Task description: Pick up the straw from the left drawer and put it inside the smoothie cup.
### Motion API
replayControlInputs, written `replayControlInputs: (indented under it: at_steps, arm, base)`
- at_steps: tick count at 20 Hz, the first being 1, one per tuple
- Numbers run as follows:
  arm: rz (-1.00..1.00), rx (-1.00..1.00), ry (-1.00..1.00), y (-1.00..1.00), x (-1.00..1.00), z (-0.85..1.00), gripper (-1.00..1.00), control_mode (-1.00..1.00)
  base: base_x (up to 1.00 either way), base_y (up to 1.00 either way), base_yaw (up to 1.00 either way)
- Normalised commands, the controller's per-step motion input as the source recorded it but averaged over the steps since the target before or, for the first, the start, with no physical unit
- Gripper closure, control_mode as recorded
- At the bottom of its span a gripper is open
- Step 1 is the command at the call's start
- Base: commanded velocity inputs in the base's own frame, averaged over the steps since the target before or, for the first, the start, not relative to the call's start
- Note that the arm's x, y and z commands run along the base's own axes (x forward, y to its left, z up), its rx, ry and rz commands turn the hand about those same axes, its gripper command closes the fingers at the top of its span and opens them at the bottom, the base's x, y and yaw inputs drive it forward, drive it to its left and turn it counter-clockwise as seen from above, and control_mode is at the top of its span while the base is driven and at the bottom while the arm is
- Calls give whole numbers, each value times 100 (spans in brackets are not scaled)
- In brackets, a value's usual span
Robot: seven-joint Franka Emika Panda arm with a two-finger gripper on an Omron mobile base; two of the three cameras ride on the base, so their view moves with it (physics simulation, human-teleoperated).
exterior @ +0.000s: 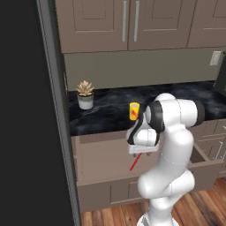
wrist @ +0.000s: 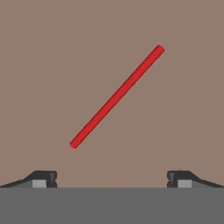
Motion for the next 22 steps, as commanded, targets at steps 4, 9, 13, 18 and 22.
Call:
replayControlInputs:
  at_steps: [4, 9, 13, 18, 22]
  arm:
    - [-9, 0, 0, 0, 24, -32, -100, -100]
    - [-7, 0, 0, 0, 26, -33, -100, -100]
    - [-6, 0, 0, 2, 26, -32, -100, -100]
    - [-6, 0, 0, 5, 24, -34, -100, -100]
    - [-5, 0, 0, 7, 23, -34, -100, -100]
  base:
    - [0, 0, 0]
    - [0, 0, 0]
    - [0, 0, 0]
    - [0, 0, 0]
    - [0, 0, 0]
